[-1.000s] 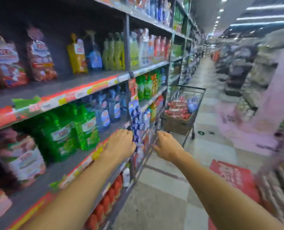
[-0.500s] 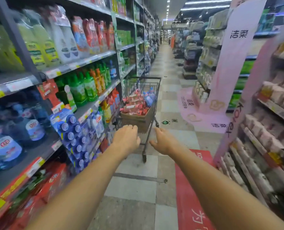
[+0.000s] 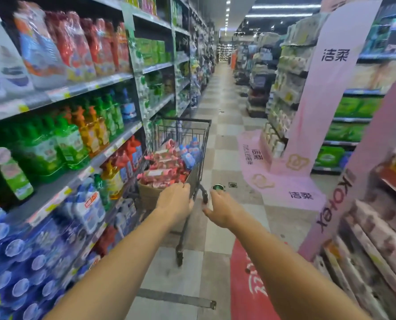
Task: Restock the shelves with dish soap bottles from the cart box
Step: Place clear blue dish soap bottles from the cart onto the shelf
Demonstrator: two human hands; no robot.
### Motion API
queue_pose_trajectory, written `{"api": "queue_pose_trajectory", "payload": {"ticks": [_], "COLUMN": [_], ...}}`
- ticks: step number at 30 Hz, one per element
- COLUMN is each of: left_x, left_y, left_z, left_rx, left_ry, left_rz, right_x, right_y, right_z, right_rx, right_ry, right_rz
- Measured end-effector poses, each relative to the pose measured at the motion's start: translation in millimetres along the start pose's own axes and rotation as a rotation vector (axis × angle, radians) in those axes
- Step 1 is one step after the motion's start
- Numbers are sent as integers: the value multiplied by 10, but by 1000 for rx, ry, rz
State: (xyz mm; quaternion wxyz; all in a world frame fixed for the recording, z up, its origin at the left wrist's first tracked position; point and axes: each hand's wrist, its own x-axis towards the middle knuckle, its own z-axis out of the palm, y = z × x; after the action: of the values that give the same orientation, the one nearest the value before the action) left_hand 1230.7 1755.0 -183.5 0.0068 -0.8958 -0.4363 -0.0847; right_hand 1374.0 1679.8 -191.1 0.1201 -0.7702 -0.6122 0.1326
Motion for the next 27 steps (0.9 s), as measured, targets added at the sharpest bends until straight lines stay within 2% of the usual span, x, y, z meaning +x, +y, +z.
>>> {"api": "queue_pose_trajectory", "payload": {"ticks": [6, 15, 23, 27], "left_x": [1247, 3067, 4570, 5049], "left_y": [-37, -82, -311, -428], "left_z": [101, 702, 1231, 1468], "left_rx": [24, 63, 31, 19], "left_ry": [30, 21, -70, -124], "left_rz": [-38, -96, -256, -350], "right_x": [1174, 3105, 4914, 5505], "right_y": [362, 1155, 1761, 1849], "right_z": [-319, -483, -450, -336], "right_rx": [-15, -9, 10, -26], "right_ry": [6, -36, -135, -230], "right_rz": [-41, -96, -126, -187]}}
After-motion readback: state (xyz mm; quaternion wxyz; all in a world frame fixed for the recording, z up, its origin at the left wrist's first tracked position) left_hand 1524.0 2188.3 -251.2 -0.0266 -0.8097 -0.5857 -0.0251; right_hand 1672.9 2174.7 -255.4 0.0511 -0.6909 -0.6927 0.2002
